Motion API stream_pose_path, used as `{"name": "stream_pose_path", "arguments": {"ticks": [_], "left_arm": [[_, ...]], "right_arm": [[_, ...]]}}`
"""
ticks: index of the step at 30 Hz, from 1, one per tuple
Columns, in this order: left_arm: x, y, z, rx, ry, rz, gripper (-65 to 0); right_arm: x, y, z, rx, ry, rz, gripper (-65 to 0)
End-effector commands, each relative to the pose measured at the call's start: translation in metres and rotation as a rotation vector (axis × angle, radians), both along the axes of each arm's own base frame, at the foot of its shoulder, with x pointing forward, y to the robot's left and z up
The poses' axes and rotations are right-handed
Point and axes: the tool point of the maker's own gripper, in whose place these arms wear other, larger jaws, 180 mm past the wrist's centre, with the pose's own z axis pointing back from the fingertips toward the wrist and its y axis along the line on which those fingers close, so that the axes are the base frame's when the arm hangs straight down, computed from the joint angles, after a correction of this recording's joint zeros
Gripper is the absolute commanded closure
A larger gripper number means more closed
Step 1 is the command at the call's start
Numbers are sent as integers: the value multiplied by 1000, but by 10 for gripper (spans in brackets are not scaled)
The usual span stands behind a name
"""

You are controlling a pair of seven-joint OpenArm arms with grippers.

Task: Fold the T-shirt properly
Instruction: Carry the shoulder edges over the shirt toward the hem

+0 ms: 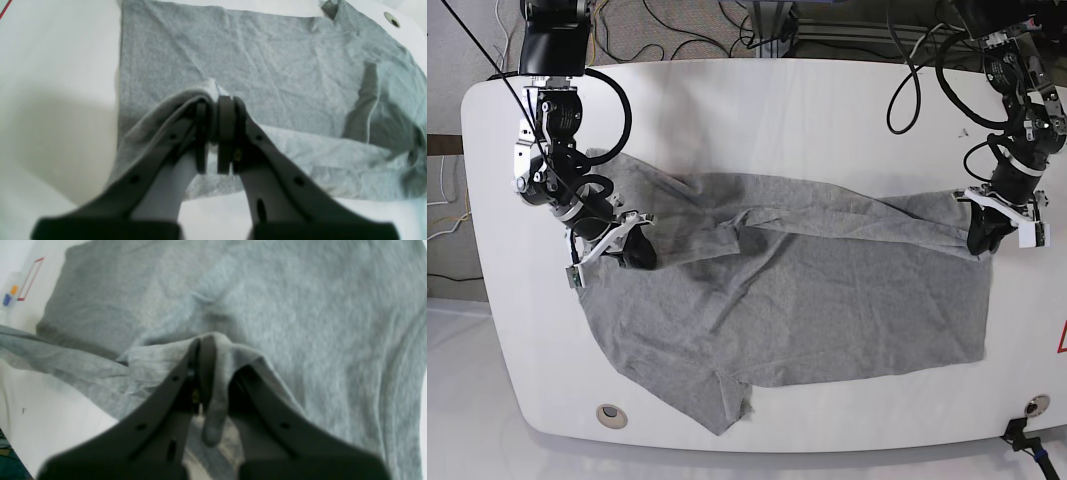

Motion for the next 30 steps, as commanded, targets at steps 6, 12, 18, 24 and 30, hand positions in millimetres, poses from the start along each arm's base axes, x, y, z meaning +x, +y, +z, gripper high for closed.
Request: {"name": "stream_pose_path", "arguments": {"ticks": [6, 12, 18, 24, 30], "left_arm": [[17, -3, 8, 143, -11, -33, 0], [33, 2, 25, 196, -52, -19, 0], [48, 7, 42, 233, -90, -7, 0], [57, -8, 30, 270, -54, -53, 0], [62, -1, 7, 232, 4, -41, 0]], "right_arm": [[22, -1, 15, -6, -47, 7, 0], [35, -8, 21, -91, -76, 3, 0], [42, -10, 26, -143, -101, 17, 0], [54, -22, 11, -125, -63, -23, 0], [53, -25, 2, -118, -41, -34, 0]]}}
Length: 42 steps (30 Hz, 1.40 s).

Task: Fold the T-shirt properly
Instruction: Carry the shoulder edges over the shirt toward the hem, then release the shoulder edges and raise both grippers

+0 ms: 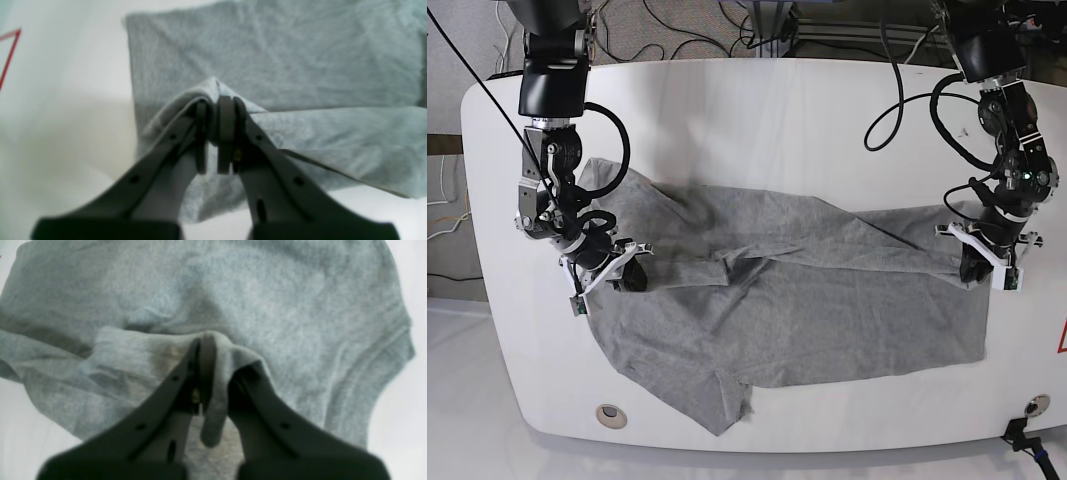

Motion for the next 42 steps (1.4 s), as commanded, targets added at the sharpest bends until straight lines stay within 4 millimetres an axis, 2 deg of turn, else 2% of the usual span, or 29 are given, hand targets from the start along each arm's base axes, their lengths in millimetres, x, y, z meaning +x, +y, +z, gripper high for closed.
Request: {"name": "stream_pose_path", "arguments": {"ticks": [1, 2, 5, 6, 7, 10, 13, 15, 19, 21, 23, 27, 30, 33, 38, 42], "left_arm": [[10, 3, 19, -3, -66, -2, 0], [12, 3, 20, -4, -70, -2, 0], [12, 4, 21, -4, -72, 2, -247], [12, 4, 21, -4, -72, 2, -318], [12, 4, 21, -1, -71, 2, -369], [12, 13, 19, 71, -51, 11, -456], [9, 19, 22, 142, -45, 16, -461], [4, 22, 28, 198, -53, 20, -461], [-19, 15, 38, 289, -112, -14, -461], [-30, 9, 41, 312, -146, -37, -461], [-44, 4, 37, 316, -146, -59, -461], [-62, -2, 25, 305, -142, -85, -461], [-74, -6, 17, 295, -136, -100, -461], [-79, -6, 13, 292, -126, -104, -461], [-82, -7, 10, 290, -117, -106, -461], [-83, 0, 13, 290, -124, -80, -461]], "right_arm": [[12, -5, 18, 13, -59, -9, 0], [12, -5, 17, 14, -56, -10, 0], [11, -7, 10, 18, -33, -19, 0], [11, -9, 9, 16, -31, -22, -33], [14, -9, 11, 17, -36, -24, -98], [14, -11, 11, 13, -39, -26, -290], [14, -22, 18, -18, -55, -27, -461], [7, -23, 27, -46, -82, -10, -524], [-20, -22, 55, -137, -170, 51, -527], [-37, -19, 57, -185, -181, 82, -527], [-57, -19, 51, -278, -173, 104, -527], [-97, -22, 26, -419, -122, 100, -527], [-119, -44, 13, -443, -100, 4, -527], [-130, -58, 8, -469, -87, -9, -527], [-142, -84, -17, -447, -9, -44, -527], [-145, -83, -34, -415, 32, -31, -527]]}}
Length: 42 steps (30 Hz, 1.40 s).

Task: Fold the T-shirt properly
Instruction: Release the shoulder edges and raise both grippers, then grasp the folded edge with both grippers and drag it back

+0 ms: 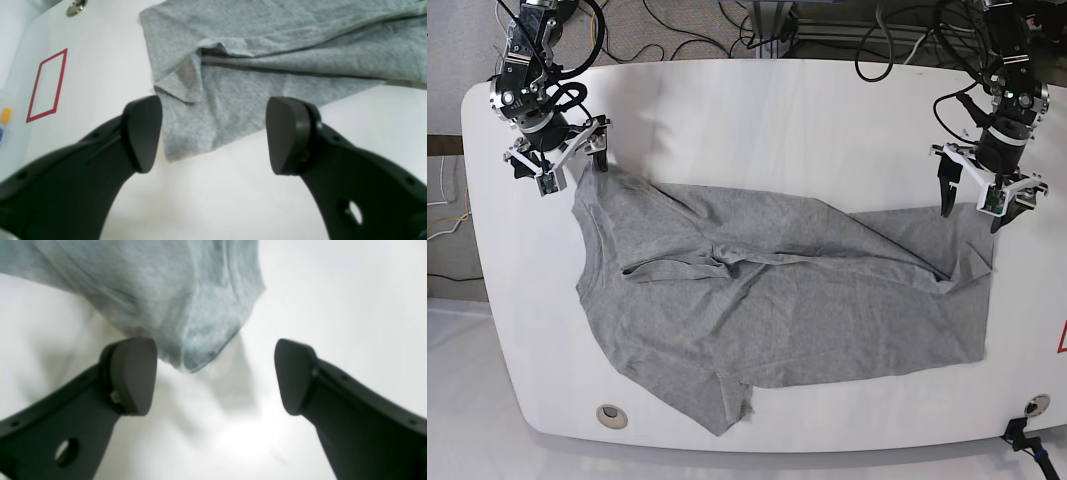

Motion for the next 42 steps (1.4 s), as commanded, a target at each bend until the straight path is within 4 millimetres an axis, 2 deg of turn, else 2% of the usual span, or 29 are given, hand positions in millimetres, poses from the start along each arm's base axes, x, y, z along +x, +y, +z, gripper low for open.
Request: {"name": "stream_pose_path", "arguments": {"ticks": [1, 7, 15, 20, 27, 39, 42], "left_arm": [[4, 7, 18, -3, -66, 24, -461], [3, 10, 18, -4, -69, 38, -461], [3, 11, 18, -3, -68, 40, -461], [3, 11, 18, -3, -68, 40, -461], [3, 12, 16, -3, -61, 45, -461], [3, 31, -33, -66, 50, 115, -461], [8, 53, -37, -82, 45, 179, -461]], "right_arm": [[6, 3, 2, 27, -28, 10, -527], [12, 6, 1, 64, -48, 1, -527], [11, 6, -30, 135, 10, -12, -512], [12, 2, -39, 156, 12, -29, -338], [13, 2, -39, 157, 12, -32, 0], [13, 1, -39, 153, 14, -32, 0], [13, 1, -39, 153, 14, -32, 0]]}}
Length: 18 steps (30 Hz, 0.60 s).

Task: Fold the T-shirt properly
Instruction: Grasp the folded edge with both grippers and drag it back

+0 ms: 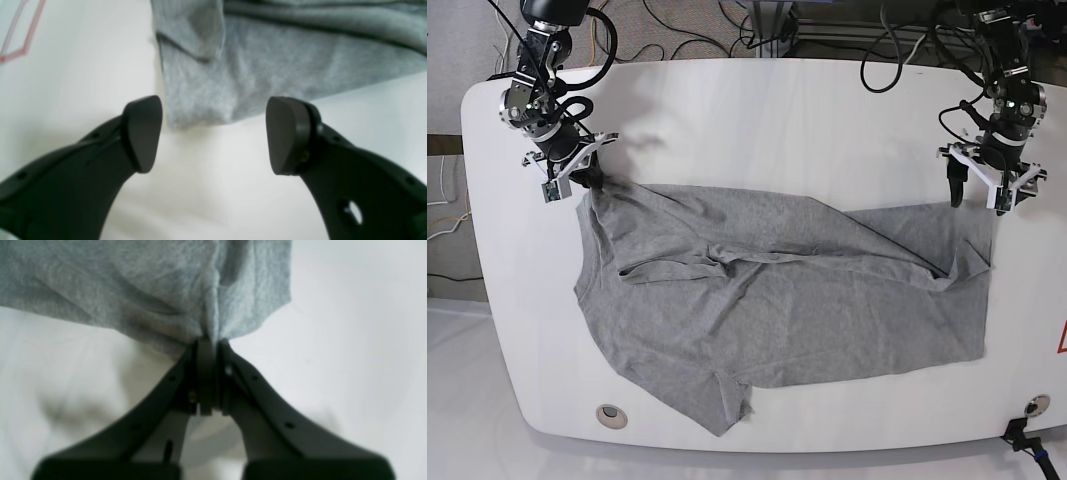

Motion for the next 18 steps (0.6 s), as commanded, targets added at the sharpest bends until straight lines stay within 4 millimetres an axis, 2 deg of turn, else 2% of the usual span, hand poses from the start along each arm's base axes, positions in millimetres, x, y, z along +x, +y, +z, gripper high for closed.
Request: {"name": "stream_pose_path", "arguments": {"ticks": [1, 6, 18], "left_arm": [[7, 22, 10, 5, -44, 56, -461], [17, 30, -3, -29, -27, 86, -461], [21, 35, -38, -101, 46, 130, -461]], "right_arm": [[-2, -6, 0, -31, 21, 11, 0], [-2, -6, 0, -31, 21, 11, 0], [-3, -5, -1, -30, 23, 12, 0]]}}
